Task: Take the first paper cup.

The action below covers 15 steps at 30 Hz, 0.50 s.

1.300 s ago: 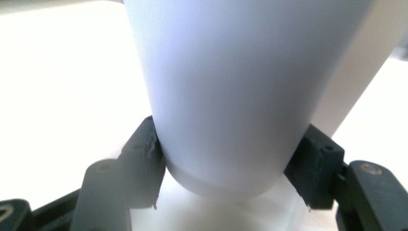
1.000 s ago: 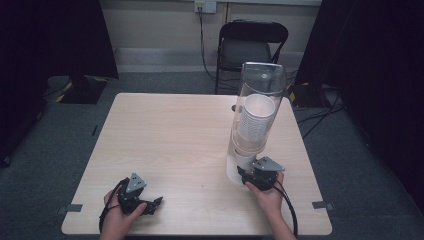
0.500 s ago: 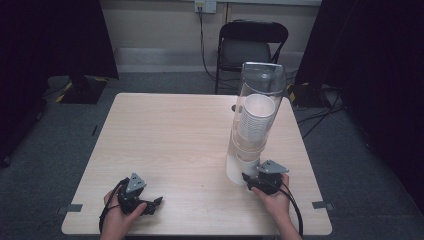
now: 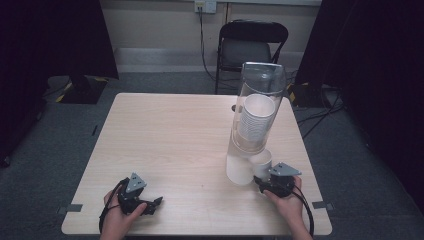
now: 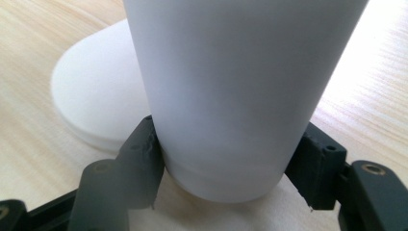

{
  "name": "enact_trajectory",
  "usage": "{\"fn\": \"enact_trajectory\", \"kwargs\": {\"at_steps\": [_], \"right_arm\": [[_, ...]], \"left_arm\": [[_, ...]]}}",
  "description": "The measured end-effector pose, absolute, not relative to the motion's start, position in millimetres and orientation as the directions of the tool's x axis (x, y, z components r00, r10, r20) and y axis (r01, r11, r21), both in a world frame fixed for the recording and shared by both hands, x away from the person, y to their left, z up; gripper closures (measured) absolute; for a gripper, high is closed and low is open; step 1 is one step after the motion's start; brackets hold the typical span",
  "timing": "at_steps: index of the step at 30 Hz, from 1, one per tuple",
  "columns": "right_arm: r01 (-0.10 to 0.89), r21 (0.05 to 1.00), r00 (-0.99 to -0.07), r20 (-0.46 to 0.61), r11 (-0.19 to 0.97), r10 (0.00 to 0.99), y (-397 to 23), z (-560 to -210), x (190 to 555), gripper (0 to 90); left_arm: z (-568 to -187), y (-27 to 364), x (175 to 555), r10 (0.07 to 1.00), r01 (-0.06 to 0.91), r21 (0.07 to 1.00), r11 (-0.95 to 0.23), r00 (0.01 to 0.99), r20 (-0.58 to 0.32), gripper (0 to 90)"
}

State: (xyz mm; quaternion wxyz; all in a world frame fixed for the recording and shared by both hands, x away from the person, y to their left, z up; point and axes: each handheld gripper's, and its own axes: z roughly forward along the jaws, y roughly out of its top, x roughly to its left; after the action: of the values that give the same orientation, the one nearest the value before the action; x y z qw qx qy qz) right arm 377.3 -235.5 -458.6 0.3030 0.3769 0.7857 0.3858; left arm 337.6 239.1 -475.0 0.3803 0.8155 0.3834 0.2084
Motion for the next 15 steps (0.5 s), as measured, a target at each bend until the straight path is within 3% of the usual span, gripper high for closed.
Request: {"fn": "enact_trajectory", "kwargs": {"at_steps": [15], "right_arm": [[0.351,0.852,-0.533,-0.158,0.388,0.831,-257.8,-459.0,360.6,36.1]], "left_arm": [[-474.8,239.1,337.5,0.783,0.466,0.78,-0.418,0.62,0.049,6.1]]}}
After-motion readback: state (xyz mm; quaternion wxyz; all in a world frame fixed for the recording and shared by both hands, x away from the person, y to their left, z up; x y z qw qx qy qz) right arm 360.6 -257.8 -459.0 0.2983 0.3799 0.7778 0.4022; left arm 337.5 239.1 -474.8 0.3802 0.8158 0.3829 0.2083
